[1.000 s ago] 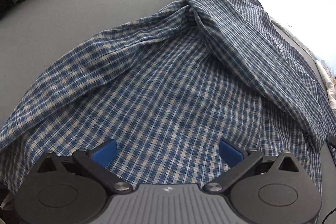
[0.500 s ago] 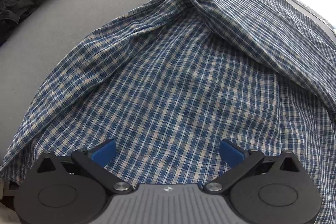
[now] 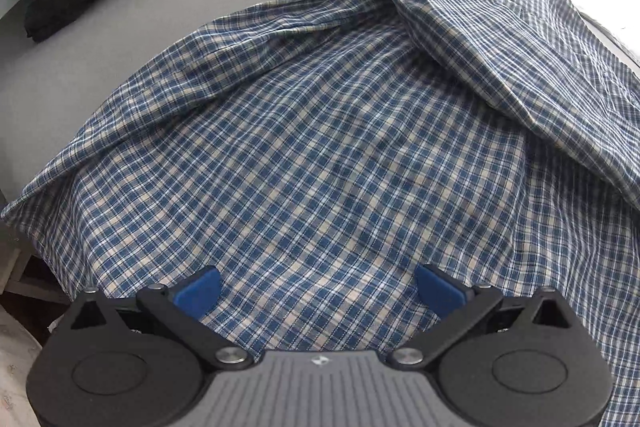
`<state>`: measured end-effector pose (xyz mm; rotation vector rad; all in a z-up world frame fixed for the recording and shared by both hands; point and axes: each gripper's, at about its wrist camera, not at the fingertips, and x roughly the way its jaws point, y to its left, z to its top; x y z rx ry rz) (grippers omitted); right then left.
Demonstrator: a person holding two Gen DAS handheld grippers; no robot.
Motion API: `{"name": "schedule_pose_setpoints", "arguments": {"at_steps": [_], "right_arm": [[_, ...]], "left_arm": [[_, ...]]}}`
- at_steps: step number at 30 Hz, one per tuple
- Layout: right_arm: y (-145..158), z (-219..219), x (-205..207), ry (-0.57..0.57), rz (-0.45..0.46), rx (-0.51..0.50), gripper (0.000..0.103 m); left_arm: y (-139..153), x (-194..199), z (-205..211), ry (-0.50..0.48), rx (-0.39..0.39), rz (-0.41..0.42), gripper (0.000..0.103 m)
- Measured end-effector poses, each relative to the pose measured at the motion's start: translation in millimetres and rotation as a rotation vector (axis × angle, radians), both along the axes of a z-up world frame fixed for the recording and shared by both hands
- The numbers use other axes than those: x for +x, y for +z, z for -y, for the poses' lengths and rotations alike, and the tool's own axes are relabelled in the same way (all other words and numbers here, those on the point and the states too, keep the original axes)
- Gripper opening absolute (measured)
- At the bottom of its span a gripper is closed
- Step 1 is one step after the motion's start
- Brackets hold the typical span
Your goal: Fold clothes
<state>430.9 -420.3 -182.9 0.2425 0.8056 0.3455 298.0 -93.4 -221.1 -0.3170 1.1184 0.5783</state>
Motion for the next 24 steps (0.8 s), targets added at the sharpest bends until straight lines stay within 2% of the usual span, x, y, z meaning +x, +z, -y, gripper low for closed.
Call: {"name": "schedule_pose_setpoints", "arguments": {"at_steps": [6, 10, 14, 15, 16, 18, 20, 21, 22, 24], "right_arm": [[6.1, 2.7, 4.2, 0.089, 0.015, -0.073, 0.002], [-5.9, 14.3, 15.6, 0.088, -0.067, -0.026, 0.003], [-15.5, 21.3, 19.6, 0.085, -0.101, -0.006, 0.004], [-19.3, 21.4, 20.9, 0.084, -0.112, 0.003, 0.010], [-23.2, 21.5, 22.2, 0.082, -0.124, 0.011, 0.021], [-28.9, 21.3, 24.1, 0.085, -0.136, 0.038, 0.030], [-32.5, 20.1, 26.7, 0.088, -0.150, 0.074, 0.029], [-33.6, 19.4, 28.2, 0.086, -0.155, 0.079, 0.023], [-33.7, 19.0, 29.3, 0.087, -0.155, 0.088, 0.011], [-32.1, 18.5, 30.5, 0.097, -0.141, 0.111, 0.002]], "left_arm": [[-0.9, -7.2, 3.3, 0.041, -0.001, 0.037, 0.103], [-0.9, -5.0, 2.9, 0.060, -0.001, 0.035, 0.103], [-1.6, -5.5, 4.4, 0.071, 0.006, 0.040, 0.103], [-2.1, -7.0, 5.6, 0.071, 0.012, 0.047, 0.103], [-2.6, -8.5, 6.8, 0.071, 0.019, 0.055, 0.103], [-3.4, -11.2, 8.5, 0.068, 0.027, 0.068, 0.103], [-4.2, -10.6, 9.4, 0.065, 0.030, 0.072, 0.103], [-4.0, -10.2, 9.0, 0.063, 0.029, 0.071, 0.103], [-3.6, -9.5, 8.1, 0.061, 0.027, 0.069, 0.103], [-3.6, -8.4, 8.4, 0.057, 0.026, 0.069, 0.103]]}}
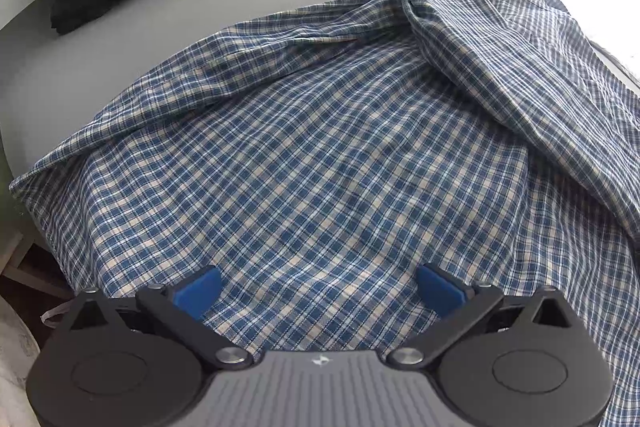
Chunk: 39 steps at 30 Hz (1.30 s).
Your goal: Fold clothes
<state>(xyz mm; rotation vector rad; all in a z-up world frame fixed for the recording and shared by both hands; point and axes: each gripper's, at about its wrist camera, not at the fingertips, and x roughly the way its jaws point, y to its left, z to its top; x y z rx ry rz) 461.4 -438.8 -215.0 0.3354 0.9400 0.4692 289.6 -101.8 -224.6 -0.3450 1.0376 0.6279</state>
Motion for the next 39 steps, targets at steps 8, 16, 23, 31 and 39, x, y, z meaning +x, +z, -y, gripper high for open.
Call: {"name": "schedule_pose_setpoints", "arguments": {"at_steps": [8, 16, 23, 31, 39], "right_arm": [[33.3, 17.0, 3.9, -0.070, 0.164, 0.049, 0.001], [56.6, 67.7, 18.1, -0.251, 0.273, 0.019, 0.001], [49.4, 108.6, 28.6, -0.387, 0.268, 0.020, 0.000], [8.5, 114.0, 35.9, -0.416, 0.147, -0.152, 0.001], [8.2, 108.3, 25.6, -0.492, 0.052, -0.137, 0.031]], "left_arm": [[-1.0, 6.7, 6.3, 0.016, -0.001, -0.003, 0.103], [1.1, 10.3, 4.9, 0.031, -0.020, -0.026, 0.103], [1.3, 11.9, 1.2, 0.033, -0.029, -0.038, 0.103], [2.7, 9.7, -8.4, 0.034, -0.031, -0.037, 0.103], [2.3, 12.4, -29.3, 0.006, -0.057, -0.057, 0.103]]}}
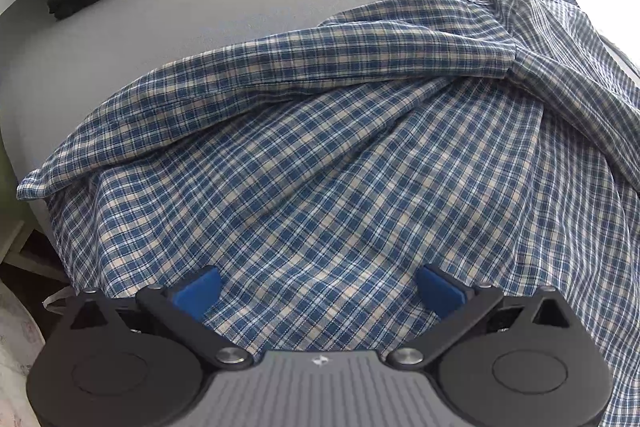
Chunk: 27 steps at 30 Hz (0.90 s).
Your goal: Fold clothes
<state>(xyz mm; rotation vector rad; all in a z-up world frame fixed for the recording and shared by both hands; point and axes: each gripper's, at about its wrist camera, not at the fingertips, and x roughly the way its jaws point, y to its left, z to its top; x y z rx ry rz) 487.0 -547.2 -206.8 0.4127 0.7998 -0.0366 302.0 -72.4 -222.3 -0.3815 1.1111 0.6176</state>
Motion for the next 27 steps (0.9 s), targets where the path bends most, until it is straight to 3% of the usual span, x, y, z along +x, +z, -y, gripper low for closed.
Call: {"name": "schedule_pose_setpoints", "arguments": {"at_steps": [4, 5, 7, 11, 12, 13, 15, 17, 18, 19, 21, 25, 27], "right_arm": [[18.8, -6.4, -4.4, 0.025, 0.044, 0.061, 0.037], [25.3, -10.3, -7.7, 0.042, 0.061, 0.079, 0.042], [36.9, -19.5, -15.7, 0.079, 0.097, 0.093, 0.062], [56.9, -49.5, -39.3, 0.133, 0.165, -0.009, 0.071], [60.6, -57.6, -45.4, 0.139, 0.172, -0.033, 0.078], [63.6, -65.7, -51.2, 0.138, 0.179, -0.051, 0.085], [65.1, -79.0, -65.0, 0.139, 0.229, -0.050, 0.089], [65.2, -91.0, -77.4, 0.158, 0.270, -0.036, 0.086], [64.7, -96.5, -80.3, 0.188, 0.260, -0.022, 0.077], [64.3, -101.9, -83.3, 0.217, 0.251, -0.008, 0.060], [61.5, -113.2, -88.6, 0.263, 0.222, 0.031, 0.037], [41.4, -127.4, -90.5, 0.262, 0.111, 0.264, 0.027], [33.0, -136.2, -92.0, 0.250, 0.062, 0.371, 0.027]], "left_arm": [[-0.4, 0.1, -1.4, -0.003, -0.001, 0.007, 0.103], [-1.1, -0.9, -0.7, -0.002, 0.002, 0.012, 0.103], [-2.5, -2.1, 0.7, -0.006, 0.008, 0.023, 0.103], [0.7, -12.8, 4.1, -0.086, 0.017, 0.055, 0.103], [2.9, -16.0, 1.7, -0.109, 0.003, 0.065, 0.103], [6.5, -20.0, -2.4, -0.113, -0.017, 0.089, 0.103], [21.3, -34.8, -7.6, -0.069, -0.031, 0.166, 0.103], [36.4, -48.4, -12.3, -0.043, -0.008, 0.230, 0.103], [45.6, -54.3, -14.8, -0.042, 0.016, 0.258, 0.103], [53.5, -58.9, -17.6, -0.042, 0.039, 0.280, 0.103], [64.2, -66.2, -32.8, -0.040, 0.038, 0.343, 0.103], [81.6, -82.2, -67.0, -0.033, 0.004, 0.464, 0.103], [86.7, -89.7, -83.8, -0.027, -0.004, 0.495, 0.103]]}}
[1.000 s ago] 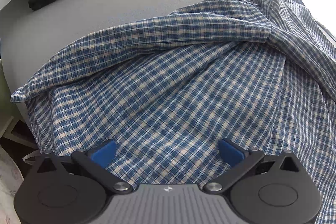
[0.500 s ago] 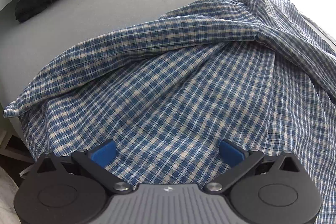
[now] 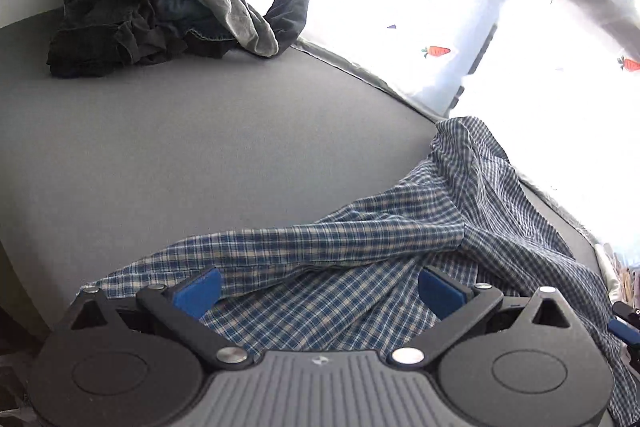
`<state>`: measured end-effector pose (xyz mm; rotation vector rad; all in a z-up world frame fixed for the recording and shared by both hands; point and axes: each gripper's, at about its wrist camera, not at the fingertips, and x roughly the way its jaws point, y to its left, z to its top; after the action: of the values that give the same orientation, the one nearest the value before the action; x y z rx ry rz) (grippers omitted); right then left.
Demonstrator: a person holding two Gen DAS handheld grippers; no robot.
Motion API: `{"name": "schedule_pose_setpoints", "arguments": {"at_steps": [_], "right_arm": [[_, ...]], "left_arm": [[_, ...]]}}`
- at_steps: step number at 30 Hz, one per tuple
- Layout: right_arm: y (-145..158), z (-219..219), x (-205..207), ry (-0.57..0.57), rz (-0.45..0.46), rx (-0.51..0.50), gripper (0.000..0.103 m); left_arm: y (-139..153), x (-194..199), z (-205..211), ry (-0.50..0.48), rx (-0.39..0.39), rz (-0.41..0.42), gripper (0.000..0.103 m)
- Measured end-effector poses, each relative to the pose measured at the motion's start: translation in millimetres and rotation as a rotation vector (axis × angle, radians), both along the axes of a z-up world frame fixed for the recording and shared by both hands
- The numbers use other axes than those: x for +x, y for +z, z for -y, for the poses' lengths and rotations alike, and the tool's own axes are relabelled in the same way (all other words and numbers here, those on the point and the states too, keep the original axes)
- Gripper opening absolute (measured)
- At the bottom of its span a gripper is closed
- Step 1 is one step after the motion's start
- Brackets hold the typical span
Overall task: Fold clothes
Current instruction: 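Grasp the other shirt side edge with the right gripper and lift it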
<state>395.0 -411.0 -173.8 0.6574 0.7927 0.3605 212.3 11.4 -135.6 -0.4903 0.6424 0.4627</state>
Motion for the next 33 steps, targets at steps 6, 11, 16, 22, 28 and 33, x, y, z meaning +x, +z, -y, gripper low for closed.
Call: {"name": "schedule_pose_setpoints", "arguments": {"at_steps": [6, 11, 16, 22, 28, 33], "right_arm": [[-24.1, -49.4, -10.7, -0.003, -0.156, 0.188, 0.030], [-58.9, -103.2, -36.6, -0.057, -0.298, 0.412, 0.012], [-95.5, -167.5, -65.4, -0.076, -0.439, 0.530, 0.012], [-116.0, -246.0, -87.5, -0.072, -0.485, 0.537, 0.016], [-117.6, -305.8, -113.5, -0.047, -0.511, 0.489, 0.024], [-112.6, -331.3, -130.1, -0.032, -0.494, 0.443, 0.036]], "left_arm": [[-7.7, -9.9, -64.3, 0.006, 0.041, -0.052, 0.103], [-22.4, -14.9, -122.6, -0.015, 0.042, -0.126, 0.103], [-47.6, -13.7, -168.7, -0.077, -0.044, -0.171, 0.103], [-55.0, 5.1, -188.9, -0.350, 0.027, -0.193, 0.103], [-63.4, 13.9, -192.3, -0.547, 0.068, -0.228, 0.103], [-72.6, 19.9, -184.7, -0.679, 0.079, -0.256, 0.103]]}}
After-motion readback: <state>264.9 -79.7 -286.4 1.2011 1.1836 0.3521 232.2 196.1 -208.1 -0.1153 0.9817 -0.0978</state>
